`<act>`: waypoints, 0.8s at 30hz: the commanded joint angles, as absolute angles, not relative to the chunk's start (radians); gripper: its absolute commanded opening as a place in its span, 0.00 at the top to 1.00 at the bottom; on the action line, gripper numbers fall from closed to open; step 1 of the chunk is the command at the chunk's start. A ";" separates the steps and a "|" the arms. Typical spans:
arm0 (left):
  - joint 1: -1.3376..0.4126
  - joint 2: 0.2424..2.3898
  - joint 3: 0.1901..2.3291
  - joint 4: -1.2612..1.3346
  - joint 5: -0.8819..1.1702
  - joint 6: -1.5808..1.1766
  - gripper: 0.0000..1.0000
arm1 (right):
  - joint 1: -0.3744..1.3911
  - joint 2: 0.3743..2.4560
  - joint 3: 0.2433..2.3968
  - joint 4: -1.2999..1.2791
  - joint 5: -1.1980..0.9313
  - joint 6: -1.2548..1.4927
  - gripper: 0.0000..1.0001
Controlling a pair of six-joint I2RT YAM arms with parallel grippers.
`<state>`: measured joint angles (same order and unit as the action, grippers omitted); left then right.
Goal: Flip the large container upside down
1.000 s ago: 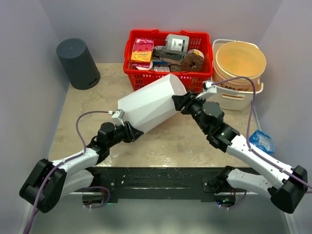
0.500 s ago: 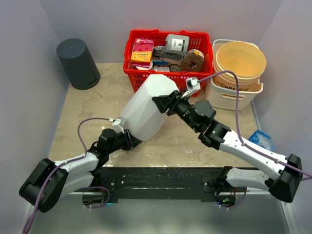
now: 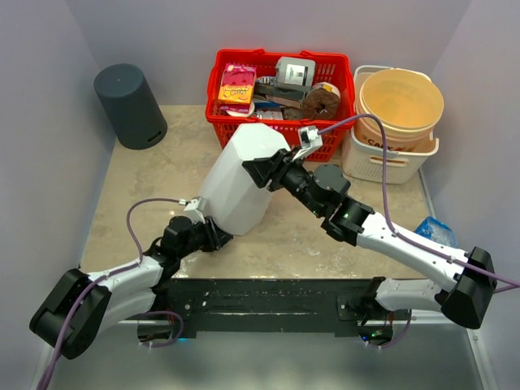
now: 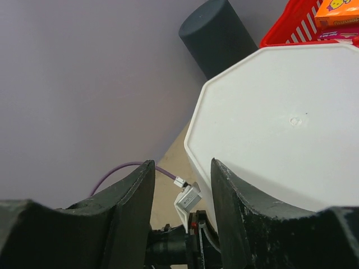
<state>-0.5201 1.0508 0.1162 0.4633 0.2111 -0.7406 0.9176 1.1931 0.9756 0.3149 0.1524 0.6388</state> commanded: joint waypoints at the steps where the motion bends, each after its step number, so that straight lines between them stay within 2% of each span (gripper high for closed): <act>1: -0.535 0.971 0.163 0.628 0.195 -0.721 0.64 | 0.948 1.255 0.951 0.207 0.043 0.681 0.51; 12: -0.534 0.905 0.170 0.525 0.129 -0.719 0.62 | 0.962 1.328 0.979 0.238 0.002 0.692 0.51; 15: -0.534 0.904 0.169 0.508 0.118 -0.712 0.57 | 0.966 1.353 0.995 0.218 0.008 0.689 0.51; 21: -0.535 0.891 0.169 0.482 0.109 -0.707 0.54 | 0.973 1.384 1.014 0.210 0.011 0.686 0.51; 24: -0.535 0.891 0.172 0.462 0.101 -0.706 0.48 | 0.974 1.391 1.019 0.212 0.008 0.684 0.51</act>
<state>-0.5201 0.9352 0.1162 0.2813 0.0872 -0.7383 0.9478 1.3293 1.0443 0.4011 0.0635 0.6739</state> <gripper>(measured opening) 0.487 0.484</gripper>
